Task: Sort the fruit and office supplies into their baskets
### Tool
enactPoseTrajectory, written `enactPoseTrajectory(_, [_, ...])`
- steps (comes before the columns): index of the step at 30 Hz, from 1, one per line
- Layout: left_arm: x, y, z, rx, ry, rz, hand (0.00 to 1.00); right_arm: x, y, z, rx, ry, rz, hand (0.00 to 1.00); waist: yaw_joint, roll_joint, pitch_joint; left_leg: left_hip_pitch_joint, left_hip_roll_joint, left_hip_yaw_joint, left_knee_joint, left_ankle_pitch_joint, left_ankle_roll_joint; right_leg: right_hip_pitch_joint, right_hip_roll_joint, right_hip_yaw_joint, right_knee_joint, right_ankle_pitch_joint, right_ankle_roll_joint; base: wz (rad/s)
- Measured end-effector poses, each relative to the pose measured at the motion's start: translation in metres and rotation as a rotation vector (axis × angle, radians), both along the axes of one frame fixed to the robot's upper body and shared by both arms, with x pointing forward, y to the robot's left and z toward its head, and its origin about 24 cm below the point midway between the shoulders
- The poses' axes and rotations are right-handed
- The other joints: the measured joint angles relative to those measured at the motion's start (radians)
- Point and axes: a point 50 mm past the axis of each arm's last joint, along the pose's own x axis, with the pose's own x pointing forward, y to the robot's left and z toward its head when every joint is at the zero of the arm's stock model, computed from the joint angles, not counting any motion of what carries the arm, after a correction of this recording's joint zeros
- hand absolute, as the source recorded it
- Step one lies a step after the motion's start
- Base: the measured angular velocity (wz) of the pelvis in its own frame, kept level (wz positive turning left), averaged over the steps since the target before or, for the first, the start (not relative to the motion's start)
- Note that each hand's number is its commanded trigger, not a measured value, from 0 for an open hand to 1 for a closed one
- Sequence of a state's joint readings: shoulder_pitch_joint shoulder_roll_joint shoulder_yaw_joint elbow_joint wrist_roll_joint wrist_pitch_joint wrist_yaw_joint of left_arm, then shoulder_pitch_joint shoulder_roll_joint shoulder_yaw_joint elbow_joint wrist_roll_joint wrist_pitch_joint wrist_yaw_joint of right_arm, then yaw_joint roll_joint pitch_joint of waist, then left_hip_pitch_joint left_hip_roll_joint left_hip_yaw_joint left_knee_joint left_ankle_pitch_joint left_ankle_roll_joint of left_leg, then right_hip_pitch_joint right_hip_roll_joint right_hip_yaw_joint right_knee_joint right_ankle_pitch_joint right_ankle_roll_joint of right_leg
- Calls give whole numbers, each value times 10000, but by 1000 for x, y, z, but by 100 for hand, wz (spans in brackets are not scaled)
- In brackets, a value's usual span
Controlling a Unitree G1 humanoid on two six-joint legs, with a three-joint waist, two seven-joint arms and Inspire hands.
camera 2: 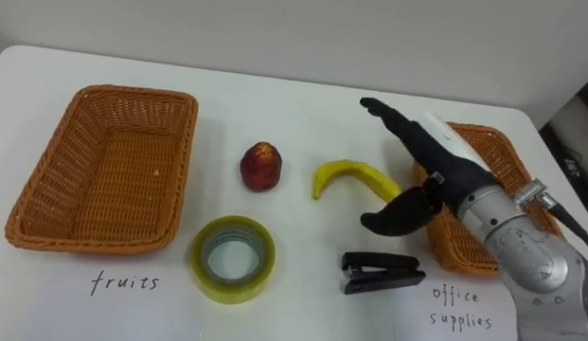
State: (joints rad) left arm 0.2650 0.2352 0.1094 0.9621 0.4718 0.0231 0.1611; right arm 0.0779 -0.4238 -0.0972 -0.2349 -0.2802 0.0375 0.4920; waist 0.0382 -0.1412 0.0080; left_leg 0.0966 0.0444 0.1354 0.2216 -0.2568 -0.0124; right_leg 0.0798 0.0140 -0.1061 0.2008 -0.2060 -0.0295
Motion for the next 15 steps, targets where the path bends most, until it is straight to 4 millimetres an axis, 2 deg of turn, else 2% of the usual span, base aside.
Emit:
enactPoseTrajectory(12, [0, 0, 0, -9, 29, -72, 0, -2, -2, -11, -68, 1212, 393, 0, 20, 0, -10, 8, -14, -50, 12, 0, 1, 41, -16, -45, 20, 0, 0, 0])
enactPoseTrajectory(15, [1, 1, 0, 6, 26, -91, 0, -3, 0, -14, -137, 1612, 574, 0, 161, 20, -16, 8, -14, -48, 30, 0, 1, 60, -16, -29, 34, 0, 0, 0])
